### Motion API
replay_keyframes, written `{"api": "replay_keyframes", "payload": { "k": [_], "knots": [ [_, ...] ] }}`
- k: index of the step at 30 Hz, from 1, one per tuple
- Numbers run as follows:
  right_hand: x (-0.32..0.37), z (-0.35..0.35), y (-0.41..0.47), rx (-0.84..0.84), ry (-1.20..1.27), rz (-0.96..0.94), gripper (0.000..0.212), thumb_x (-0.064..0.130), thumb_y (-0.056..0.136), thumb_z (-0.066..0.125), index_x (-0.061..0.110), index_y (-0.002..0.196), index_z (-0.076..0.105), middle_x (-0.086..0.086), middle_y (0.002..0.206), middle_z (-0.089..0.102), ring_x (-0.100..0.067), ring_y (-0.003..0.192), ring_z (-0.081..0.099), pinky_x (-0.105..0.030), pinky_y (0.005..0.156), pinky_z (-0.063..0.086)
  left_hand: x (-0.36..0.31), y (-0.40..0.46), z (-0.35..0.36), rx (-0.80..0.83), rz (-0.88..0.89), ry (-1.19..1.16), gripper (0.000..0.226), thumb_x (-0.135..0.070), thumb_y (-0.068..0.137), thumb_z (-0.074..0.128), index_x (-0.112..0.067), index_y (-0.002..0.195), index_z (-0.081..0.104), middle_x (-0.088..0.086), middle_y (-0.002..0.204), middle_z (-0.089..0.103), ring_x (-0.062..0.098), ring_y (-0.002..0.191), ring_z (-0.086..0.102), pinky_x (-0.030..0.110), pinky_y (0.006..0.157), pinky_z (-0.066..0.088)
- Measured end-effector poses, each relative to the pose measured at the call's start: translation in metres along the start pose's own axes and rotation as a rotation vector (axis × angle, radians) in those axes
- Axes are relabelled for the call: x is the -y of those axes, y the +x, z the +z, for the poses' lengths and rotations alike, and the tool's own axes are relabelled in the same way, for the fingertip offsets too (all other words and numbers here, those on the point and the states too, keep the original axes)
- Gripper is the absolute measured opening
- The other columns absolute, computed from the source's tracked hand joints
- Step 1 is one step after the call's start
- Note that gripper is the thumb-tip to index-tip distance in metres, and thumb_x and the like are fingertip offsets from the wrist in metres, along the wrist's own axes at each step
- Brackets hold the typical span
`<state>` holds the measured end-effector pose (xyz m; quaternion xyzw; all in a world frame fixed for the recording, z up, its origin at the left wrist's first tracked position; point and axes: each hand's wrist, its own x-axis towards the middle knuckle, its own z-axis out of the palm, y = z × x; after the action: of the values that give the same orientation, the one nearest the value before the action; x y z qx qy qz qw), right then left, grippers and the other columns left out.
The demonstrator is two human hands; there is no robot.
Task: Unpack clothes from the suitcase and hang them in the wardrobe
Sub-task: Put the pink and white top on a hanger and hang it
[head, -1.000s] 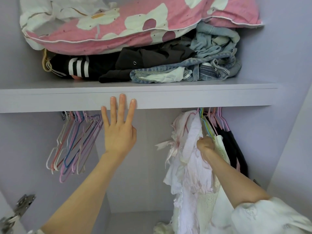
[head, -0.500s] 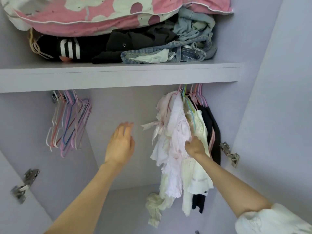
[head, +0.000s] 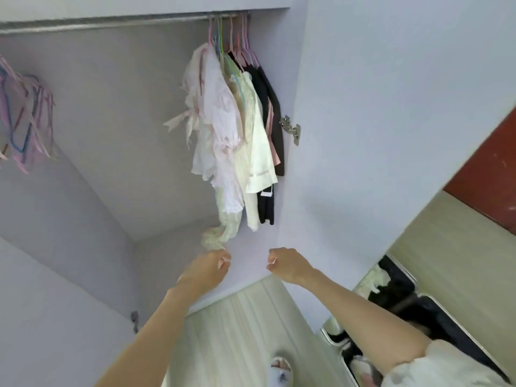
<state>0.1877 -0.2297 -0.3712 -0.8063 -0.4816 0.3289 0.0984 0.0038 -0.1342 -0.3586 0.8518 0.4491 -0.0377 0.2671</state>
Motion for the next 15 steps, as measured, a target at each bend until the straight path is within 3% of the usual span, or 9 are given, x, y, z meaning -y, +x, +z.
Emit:
{"api": "replay_keyframes", "payload": {
  "k": [4,8,12,15],
  "knots": [
    [-0.061,0.029,-0.038,0.056,0.058,0.104,0.028,0.020,0.089,0.047,0.014,0.112,0.061,-0.003,0.123,0.058,-0.023,0.114,0.053,-0.033,0.094,0.044,-0.017,-0.009,0.047,0.113,0.019,-0.007,0.027,-0.022,0.095,0.046,-0.020,0.118,0.059,0.001,0.114,0.063,0.021,0.108,0.057,0.026,0.094,0.040],
    [-0.145,0.041,-0.081,0.085,0.183,0.252,0.027,0.017,0.089,0.046,0.006,0.106,0.064,-0.008,0.110,0.065,-0.025,0.095,0.059,-0.026,0.071,0.044,-0.068,-0.011,0.108,0.247,0.126,0.056,0.022,-0.024,0.094,0.049,-0.021,0.111,0.063,-0.009,0.092,0.057,0.015,0.096,0.061,0.028,0.093,0.045],
    [-0.228,0.042,-0.115,0.074,0.266,0.359,0.027,0.012,0.089,0.043,0.007,0.063,0.049,-0.012,0.070,0.054,-0.024,0.072,0.054,-0.025,0.057,0.035,-0.136,-0.002,0.173,0.411,0.231,0.142,0.026,-0.026,0.096,0.044,-0.024,0.117,0.059,-0.007,0.106,0.062,0.012,0.100,0.055,0.027,0.092,0.044],
    [-0.307,0.045,-0.135,0.059,0.335,0.459,0.026,0.017,0.093,0.043,0.001,0.091,0.064,-0.013,0.094,0.066,-0.029,0.094,0.062,-0.032,0.076,0.046,-0.201,0.004,0.232,0.524,0.271,0.155,0.027,-0.029,0.097,0.040,-0.027,0.118,0.058,-0.009,0.108,0.060,0.011,0.098,0.055,0.026,0.091,0.044]
  ]
}}
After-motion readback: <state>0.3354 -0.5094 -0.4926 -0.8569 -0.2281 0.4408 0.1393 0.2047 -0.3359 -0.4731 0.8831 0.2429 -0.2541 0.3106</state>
